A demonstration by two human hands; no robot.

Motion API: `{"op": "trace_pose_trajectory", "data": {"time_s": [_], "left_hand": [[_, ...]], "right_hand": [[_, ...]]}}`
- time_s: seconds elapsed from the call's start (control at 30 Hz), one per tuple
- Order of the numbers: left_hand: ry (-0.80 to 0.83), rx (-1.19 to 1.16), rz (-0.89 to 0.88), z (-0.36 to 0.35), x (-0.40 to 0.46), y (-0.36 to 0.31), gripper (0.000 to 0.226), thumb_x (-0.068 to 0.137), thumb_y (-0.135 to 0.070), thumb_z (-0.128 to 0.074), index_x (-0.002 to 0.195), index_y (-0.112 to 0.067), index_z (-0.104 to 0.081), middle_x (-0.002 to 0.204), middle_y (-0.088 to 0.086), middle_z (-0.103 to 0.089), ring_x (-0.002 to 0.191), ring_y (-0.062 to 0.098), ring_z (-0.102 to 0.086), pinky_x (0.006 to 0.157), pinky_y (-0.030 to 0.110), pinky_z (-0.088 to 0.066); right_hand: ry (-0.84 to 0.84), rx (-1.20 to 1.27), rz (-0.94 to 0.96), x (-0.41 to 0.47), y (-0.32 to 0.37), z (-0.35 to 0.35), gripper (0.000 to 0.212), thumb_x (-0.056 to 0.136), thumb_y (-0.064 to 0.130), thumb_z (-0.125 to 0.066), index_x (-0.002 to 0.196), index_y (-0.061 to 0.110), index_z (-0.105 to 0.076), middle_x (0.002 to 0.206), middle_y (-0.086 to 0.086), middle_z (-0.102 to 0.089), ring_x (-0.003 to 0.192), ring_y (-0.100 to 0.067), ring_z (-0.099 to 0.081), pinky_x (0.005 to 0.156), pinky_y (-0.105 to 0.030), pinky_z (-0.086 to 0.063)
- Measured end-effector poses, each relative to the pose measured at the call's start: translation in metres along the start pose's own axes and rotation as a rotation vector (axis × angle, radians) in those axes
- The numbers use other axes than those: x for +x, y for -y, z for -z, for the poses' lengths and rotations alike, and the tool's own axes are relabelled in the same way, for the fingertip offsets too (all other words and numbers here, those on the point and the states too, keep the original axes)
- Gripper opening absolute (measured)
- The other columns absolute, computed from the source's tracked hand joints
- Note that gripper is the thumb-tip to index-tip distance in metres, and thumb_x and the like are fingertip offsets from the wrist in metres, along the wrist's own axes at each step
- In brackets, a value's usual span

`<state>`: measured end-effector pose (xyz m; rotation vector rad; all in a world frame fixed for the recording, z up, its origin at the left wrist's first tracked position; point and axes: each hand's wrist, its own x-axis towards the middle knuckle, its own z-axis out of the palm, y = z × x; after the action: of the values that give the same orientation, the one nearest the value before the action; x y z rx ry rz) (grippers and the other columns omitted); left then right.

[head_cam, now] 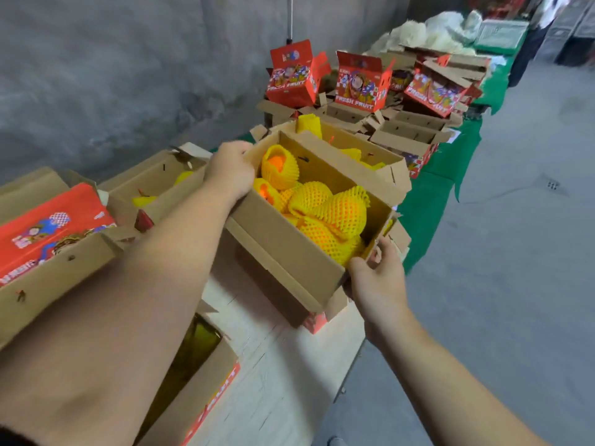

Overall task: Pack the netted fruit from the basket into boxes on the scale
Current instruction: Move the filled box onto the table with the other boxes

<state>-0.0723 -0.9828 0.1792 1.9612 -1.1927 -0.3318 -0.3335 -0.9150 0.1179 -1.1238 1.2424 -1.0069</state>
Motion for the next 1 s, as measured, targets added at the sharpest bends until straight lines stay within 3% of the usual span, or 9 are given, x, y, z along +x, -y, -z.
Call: {"op": "trace_pose_trajectory", "data": {"time_s": [0.13, 0.27, 0.33, 0.43, 0.5, 0.6, 0.67, 0.8, 1.0], "left_hand": [[-0.115, -0.3, 0.178, -0.075, -0.015, 0.024, 0.053, 0.106, -0.025, -0.045, 0.158, -0.025, -0.04, 0.168, 0.005, -0.029, 0.155, 0.027, -0.026, 0.124, 0.044, -0.026], [-0.327, -0.506, 0.398, -0.112, -0.033, 0.007, 0.071, 0.098, -0.032, -0.06, 0.161, -0.038, -0.029, 0.17, -0.002, -0.022, 0.151, 0.028, -0.025, 0.112, 0.044, -0.029], [-0.395, -0.52, 0.51, -0.115, -0.05, -0.001, 0.073, 0.097, -0.036, -0.068, 0.161, -0.032, -0.033, 0.165, 0.006, -0.033, 0.146, 0.03, -0.037, 0.103, 0.038, -0.035], [-0.322, -0.51, 0.462, -0.124, -0.089, -0.004, 0.075, 0.095, -0.059, -0.063, 0.16, -0.034, -0.035, 0.16, 0.006, -0.036, 0.143, 0.027, -0.039, 0.096, 0.035, -0.036], [-0.269, -0.568, 0.445, -0.124, -0.113, 0.0, 0.073, 0.089, -0.067, -0.065, 0.153, -0.039, -0.042, 0.152, -0.002, -0.039, 0.133, 0.015, -0.048, 0.093, 0.029, -0.043], [-0.192, -0.661, 0.4, -0.11, -0.133, 0.019, 0.033, 0.099, -0.031, -0.071, 0.13, -0.039, -0.063, 0.138, -0.003, -0.059, 0.122, 0.012, -0.063, 0.093, 0.028, -0.053], [-0.177, -0.588, 0.407, -0.094, -0.144, 0.034, 0.027, 0.093, -0.029, -0.069, 0.117, -0.04, -0.072, 0.121, -0.006, -0.073, 0.114, 0.013, -0.069, 0.093, 0.035, -0.054], [-0.302, -0.444, 0.443, -0.06, -0.171, 0.053, 0.019, 0.091, -0.042, -0.069, 0.109, -0.047, -0.073, 0.1, -0.024, -0.075, 0.094, -0.007, -0.069, 0.07, 0.008, -0.049], [-0.468, -0.248, 0.592, -0.005, -0.241, 0.118, 0.022, 0.102, -0.013, -0.063, 0.107, -0.031, -0.074, 0.107, -0.017, -0.075, 0.1, -0.002, -0.067, 0.084, 0.01, -0.046]], "right_hand": [[0.112, -0.314, 0.008, 0.043, 0.012, 0.017, 0.096, 0.071, 0.076, -0.057, 0.155, 0.035, -0.036, 0.135, -0.003, -0.065, 0.111, -0.018, -0.066, 0.101, -0.048, -0.054], [0.262, -0.815, 0.174, 0.066, 0.02, 0.051, 0.093, 0.076, 0.097, -0.034, 0.148, 0.041, -0.044, 0.103, 0.016, -0.069, 0.105, -0.017, -0.069, 0.08, -0.038, -0.056], [0.24, -0.898, 0.246, 0.075, 0.019, 0.062, 0.075, 0.082, 0.094, -0.029, 0.115, 0.037, -0.066, 0.084, 0.018, -0.068, 0.086, -0.01, -0.069, 0.068, -0.035, -0.054], [0.115, -0.831, 0.374, 0.089, 0.023, 0.075, 0.059, 0.085, 0.08, -0.034, 0.072, 0.029, -0.061, 0.058, 0.01, -0.059, 0.06, -0.01, -0.058, 0.05, -0.033, -0.043], [0.086, -0.725, 0.541, 0.095, 0.025, 0.078, 0.043, 0.095, 0.064, -0.045, 0.073, 0.032, -0.062, 0.056, 0.012, -0.056, 0.058, -0.011, -0.056, 0.048, -0.032, -0.038], [0.133, -0.504, 0.905, 0.095, 0.028, 0.069, 0.028, 0.103, 0.039, -0.053, 0.082, 0.027, -0.066, 0.067, 0.018, -0.055, 0.064, -0.005, -0.055, 0.055, -0.022, -0.04], [0.174, -0.458, 1.031, 0.091, 0.024, 0.055, 0.029, 0.103, 0.033, -0.054, 0.082, 0.02, -0.068, 0.071, 0.01, -0.058, 0.068, -0.006, -0.054, 0.058, -0.028, -0.043], [0.351, -0.464, 1.098, 0.074, 0.02, 0.021, 0.027, 0.1, 0.025, -0.058, 0.08, 0.015, -0.073, 0.066, 0.004, -0.06, 0.064, -0.02, -0.056, 0.054, -0.04, -0.044], [0.708, -0.637, 0.91, 0.048, 0.039, -0.025, 0.021, 0.093, 0.048, -0.05, 0.106, 0.039, -0.064, 0.077, 0.012, -0.069, 0.062, -0.008, -0.066, 0.051, -0.033, -0.052]]}}
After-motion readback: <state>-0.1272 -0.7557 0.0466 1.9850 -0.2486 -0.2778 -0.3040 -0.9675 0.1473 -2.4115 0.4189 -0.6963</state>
